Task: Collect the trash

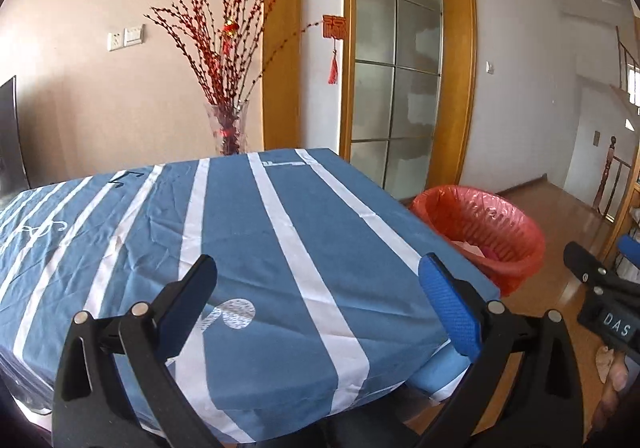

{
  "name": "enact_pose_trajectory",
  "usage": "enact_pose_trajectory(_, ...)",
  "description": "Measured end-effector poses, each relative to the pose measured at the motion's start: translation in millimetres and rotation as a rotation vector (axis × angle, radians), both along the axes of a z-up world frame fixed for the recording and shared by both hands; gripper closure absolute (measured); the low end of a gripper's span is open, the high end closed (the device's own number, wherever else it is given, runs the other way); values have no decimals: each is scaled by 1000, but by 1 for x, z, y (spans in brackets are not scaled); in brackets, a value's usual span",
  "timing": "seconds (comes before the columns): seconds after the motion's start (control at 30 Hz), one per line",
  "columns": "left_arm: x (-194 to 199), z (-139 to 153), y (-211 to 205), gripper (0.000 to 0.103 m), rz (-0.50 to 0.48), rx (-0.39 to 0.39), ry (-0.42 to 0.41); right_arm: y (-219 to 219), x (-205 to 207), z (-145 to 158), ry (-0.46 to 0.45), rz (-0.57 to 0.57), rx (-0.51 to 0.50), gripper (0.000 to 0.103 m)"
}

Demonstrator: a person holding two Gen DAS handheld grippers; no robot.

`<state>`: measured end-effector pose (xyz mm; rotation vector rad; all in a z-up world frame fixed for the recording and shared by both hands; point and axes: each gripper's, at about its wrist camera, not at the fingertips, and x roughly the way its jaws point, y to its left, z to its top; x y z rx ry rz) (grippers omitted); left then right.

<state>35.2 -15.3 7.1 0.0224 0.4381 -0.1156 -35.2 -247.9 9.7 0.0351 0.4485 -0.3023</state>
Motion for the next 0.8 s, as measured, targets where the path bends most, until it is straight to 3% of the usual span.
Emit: enact_pose_trajectory(0.8,-7,-4,3,4,57,-6,26,4,-10,-13,50,-29,26,2)
